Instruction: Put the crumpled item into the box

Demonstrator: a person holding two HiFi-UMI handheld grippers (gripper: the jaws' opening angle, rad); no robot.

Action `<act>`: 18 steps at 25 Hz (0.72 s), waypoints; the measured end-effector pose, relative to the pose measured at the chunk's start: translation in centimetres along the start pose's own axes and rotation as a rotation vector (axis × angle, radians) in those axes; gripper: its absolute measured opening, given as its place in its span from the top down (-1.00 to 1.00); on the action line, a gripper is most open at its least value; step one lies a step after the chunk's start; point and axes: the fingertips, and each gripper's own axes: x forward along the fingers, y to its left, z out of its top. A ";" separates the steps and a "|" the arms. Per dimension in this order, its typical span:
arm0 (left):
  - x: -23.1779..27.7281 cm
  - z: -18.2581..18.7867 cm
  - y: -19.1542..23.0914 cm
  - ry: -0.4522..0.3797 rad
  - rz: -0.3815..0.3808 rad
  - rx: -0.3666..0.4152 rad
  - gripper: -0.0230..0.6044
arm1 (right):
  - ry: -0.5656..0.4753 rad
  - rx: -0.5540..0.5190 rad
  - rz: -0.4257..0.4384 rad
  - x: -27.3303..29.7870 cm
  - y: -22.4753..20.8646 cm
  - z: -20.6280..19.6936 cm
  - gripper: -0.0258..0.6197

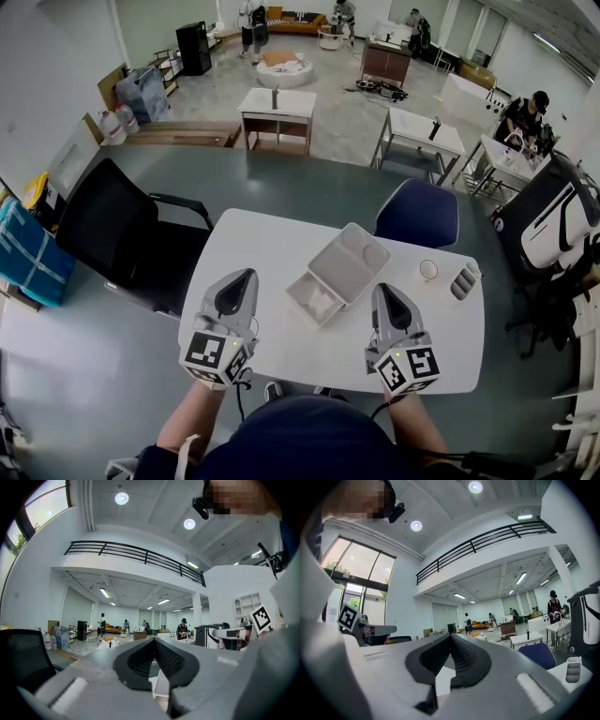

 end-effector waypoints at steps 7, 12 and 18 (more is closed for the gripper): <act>0.3 -0.1 0.1 0.003 0.003 0.001 0.92 | 0.006 0.004 0.011 0.3 0.2 -0.2 0.92; 0.2 -0.3 0.0 0.012 0.001 0.002 0.92 | 0.008 0.012 0.020 0.3 0.4 -0.3 0.92; 0.3 -0.6 -0.4 0.023 -0.006 0.009 0.92 | 0.021 0.018 0.020 0.2 0.2 -0.8 0.92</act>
